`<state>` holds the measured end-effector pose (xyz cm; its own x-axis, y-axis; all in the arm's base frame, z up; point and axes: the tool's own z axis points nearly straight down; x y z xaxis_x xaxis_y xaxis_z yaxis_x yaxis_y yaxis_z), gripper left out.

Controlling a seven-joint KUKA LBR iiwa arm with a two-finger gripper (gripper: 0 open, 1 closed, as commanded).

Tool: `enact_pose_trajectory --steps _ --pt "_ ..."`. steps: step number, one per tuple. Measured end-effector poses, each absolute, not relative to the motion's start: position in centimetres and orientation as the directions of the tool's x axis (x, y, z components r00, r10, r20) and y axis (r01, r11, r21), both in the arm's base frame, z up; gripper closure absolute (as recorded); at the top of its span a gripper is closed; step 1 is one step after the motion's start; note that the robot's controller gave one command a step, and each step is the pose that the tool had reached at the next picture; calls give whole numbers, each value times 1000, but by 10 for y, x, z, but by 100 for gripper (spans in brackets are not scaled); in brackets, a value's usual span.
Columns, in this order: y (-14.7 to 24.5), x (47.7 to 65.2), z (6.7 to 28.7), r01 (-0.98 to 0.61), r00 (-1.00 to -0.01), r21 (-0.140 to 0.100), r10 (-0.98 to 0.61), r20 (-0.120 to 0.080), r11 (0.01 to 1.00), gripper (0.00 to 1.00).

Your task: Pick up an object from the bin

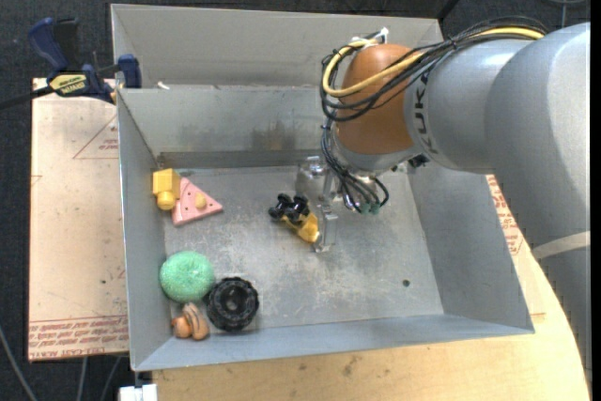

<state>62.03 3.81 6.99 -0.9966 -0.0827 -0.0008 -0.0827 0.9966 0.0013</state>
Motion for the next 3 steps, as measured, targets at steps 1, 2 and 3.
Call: enact_pose_trajectory --steps 1,2,3 --pt "39 571 70 -205 -979 1 -205 -1 979 100" --pt "39 571 70 -207 -978 1 -207 -1 978 0" --pt "39 571 70 -207 -978 1 -207 -1 978 0"
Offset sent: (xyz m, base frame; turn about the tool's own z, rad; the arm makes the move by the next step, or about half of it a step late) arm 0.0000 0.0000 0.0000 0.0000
